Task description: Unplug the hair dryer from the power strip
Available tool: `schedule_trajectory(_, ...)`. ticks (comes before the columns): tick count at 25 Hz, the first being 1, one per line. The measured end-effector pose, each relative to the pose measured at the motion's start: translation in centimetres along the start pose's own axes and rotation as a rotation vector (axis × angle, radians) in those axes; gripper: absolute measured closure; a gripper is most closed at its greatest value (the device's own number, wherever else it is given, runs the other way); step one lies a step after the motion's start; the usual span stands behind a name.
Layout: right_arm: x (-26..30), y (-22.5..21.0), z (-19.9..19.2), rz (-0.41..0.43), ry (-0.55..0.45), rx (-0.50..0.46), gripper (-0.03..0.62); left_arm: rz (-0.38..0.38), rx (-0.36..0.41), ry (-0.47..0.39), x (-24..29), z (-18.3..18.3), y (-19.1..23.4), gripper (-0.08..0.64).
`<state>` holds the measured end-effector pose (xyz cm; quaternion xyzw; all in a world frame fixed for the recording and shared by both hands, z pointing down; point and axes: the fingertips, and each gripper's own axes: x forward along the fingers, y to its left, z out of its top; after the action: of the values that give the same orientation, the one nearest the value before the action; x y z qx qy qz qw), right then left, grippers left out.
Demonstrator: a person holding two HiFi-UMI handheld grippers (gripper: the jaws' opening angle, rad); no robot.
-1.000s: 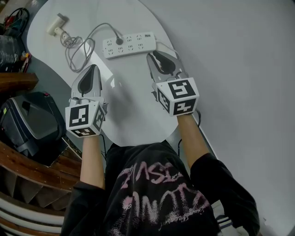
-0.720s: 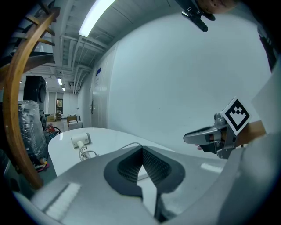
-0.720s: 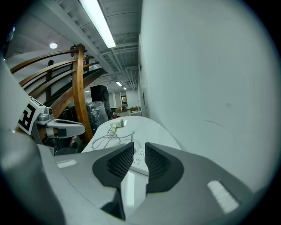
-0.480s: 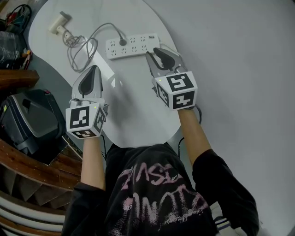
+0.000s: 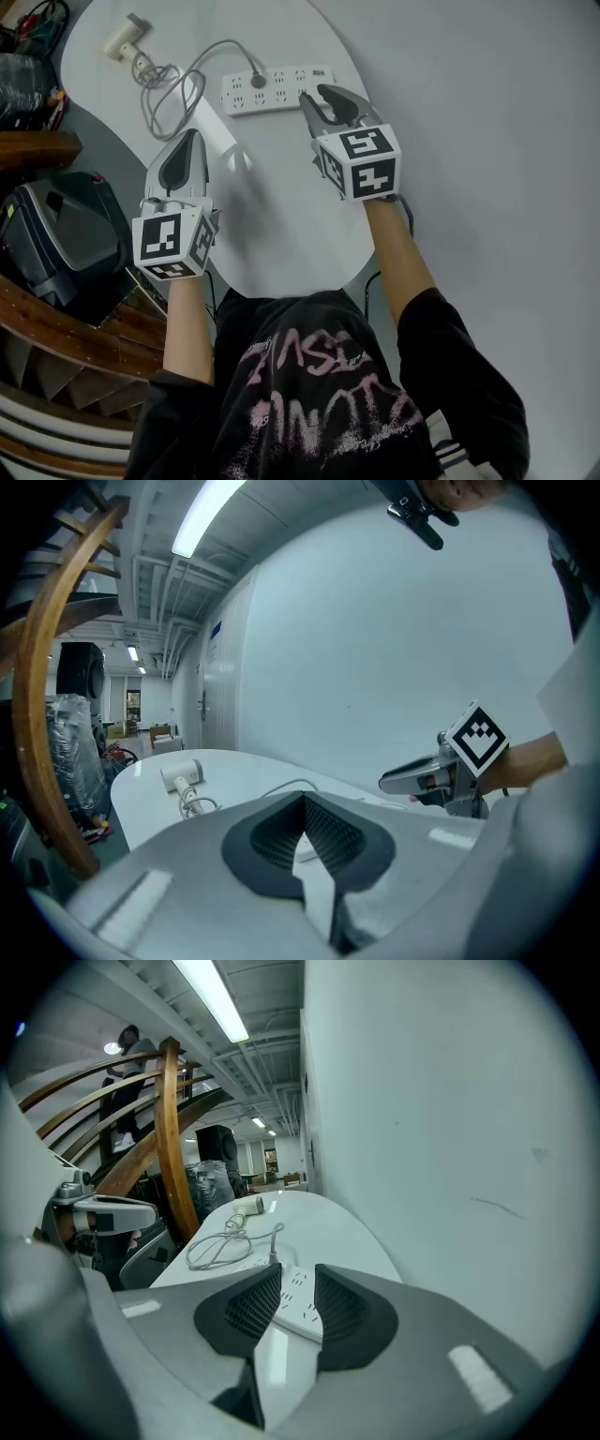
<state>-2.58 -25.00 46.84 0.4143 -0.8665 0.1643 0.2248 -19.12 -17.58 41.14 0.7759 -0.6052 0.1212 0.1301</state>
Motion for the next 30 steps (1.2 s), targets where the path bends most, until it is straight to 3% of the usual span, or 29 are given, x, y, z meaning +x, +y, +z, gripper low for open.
schedule_trajectory(30,7.3,-0.1,-3.9,0.011,0.232,-0.035,0.459,0.036,0.011,0.046,-0.8,-1.3,2.5,0.558)
